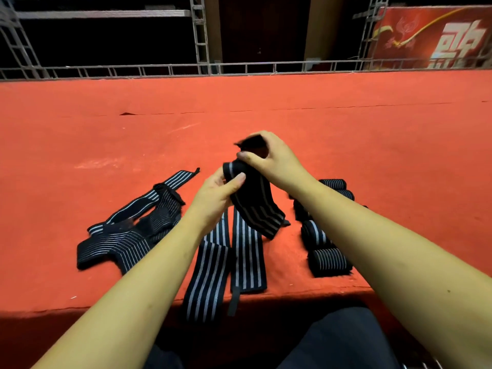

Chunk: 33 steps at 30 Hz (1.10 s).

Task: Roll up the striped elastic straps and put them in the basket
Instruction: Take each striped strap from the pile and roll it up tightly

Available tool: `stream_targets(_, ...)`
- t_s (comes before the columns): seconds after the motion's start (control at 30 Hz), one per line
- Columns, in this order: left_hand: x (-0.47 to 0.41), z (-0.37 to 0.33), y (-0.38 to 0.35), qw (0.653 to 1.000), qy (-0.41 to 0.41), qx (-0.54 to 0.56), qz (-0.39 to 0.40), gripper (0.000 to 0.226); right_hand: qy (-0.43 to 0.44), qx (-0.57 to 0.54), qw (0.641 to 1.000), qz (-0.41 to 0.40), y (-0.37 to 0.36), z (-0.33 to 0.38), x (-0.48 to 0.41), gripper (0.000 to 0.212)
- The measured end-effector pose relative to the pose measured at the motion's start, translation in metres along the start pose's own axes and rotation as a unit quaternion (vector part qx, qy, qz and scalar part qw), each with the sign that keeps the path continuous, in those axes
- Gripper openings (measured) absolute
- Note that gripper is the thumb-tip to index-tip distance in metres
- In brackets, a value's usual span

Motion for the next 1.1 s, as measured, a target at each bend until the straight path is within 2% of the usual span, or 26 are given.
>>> stream_targets(0.07, -0.002, -0.017, -0.002, 1.0, -0.013, 0.013, -0.017, 0.021, -0.04, -0.048, 0.998, 0.013, 0.005, -0.001, 0.003, 0.031)
stream_targets(0.13, -0.005, -0.027, -0.002, 0.998, -0.018, 0.035, -0.043, 0.02, -0.062, -0.117, 0.989, 0.062, 0.007, 0.002, 0.008, 0.036)
stream_targets(0.17, -0.007, -0.03, -0.002, 0.998, -0.015, 0.047, -0.049, 0.021, -0.051, -0.123, 0.988, 0.073, 0.008, 0.003, 0.01, 0.035)
stream_targets(0.23, -0.008, -0.029, -0.004, 0.994, 0.016, 0.097, -0.043, 0.03, -0.007, -0.081, 0.996, 0.03, 0.008, 0.004, 0.007, 0.031)
stream_targets(0.3, -0.002, -0.018, -0.008, 0.989, 0.07, 0.131, 0.006, 0.041, 0.021, -0.071, 0.997, -0.035, 0.008, 0.005, -0.001, 0.03)
stream_targets(0.4, 0.023, 0.009, -0.021, 0.977, 0.153, -0.007, 0.151, 0.04, 0.02, -0.114, 0.985, -0.126, 0.012, 0.004, -0.012, 0.024)
stream_targets(0.47, 0.038, 0.027, -0.024, 0.962, 0.19, -0.044, 0.193, 0.039, -0.01, -0.123, 0.98, -0.158, 0.013, -0.007, -0.016, 0.019)
stream_targets(0.6, 0.053, 0.041, -0.008, 0.962, 0.231, 0.024, 0.142, 0.028, -0.076, -0.083, 0.982, -0.154, 0.008, -0.027, -0.012, 0.023)
stream_targets(0.7, 0.055, 0.046, 0.012, 0.957, 0.27, 0.099, 0.034, 0.022, -0.129, -0.084, 0.976, -0.156, 0.006, -0.038, -0.006, 0.027)
stream_targets(0.8, 0.055, 0.049, 0.036, 0.946, 0.296, 0.124, -0.051, 0.028, -0.168, -0.057, 0.971, -0.162, 0.001, -0.057, -0.005, 0.017)
stream_targets(0.83, 0.056, 0.05, 0.043, 0.944, 0.306, 0.109, -0.062, 0.031, -0.177, -0.062, 0.969, -0.161, -0.001, -0.065, -0.006, 0.011)
stream_targets(0.9, 0.059, 0.054, 0.054, 0.94, 0.325, 0.078, -0.063, 0.037, -0.19, -0.115, 0.96, -0.169, -0.007, -0.077, -0.008, 0.02)
stream_targets(1.0, 0.065, 0.056, 0.059, 0.943, 0.321, 0.061, -0.065, 0.017, -0.175, -0.181, 0.955, -0.159, -0.015, -0.053, -0.001, 0.025)
stream_targets(1.1, 0.068, 0.057, 0.058, 0.95, 0.299, 0.073, -0.053, 0.017, -0.148, -0.181, 0.961, -0.148, -0.02, -0.05, -0.002, 0.026)
Point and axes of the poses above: each hand's wrist, its own x-axis away from the middle knuckle, its own y-axis out of the back of the hand, z = x × y, the point moved 2 cm from there along -x, towards the middle knuckle, and after that the axes turned 15 degrees about -x, right-handed, at the moved point
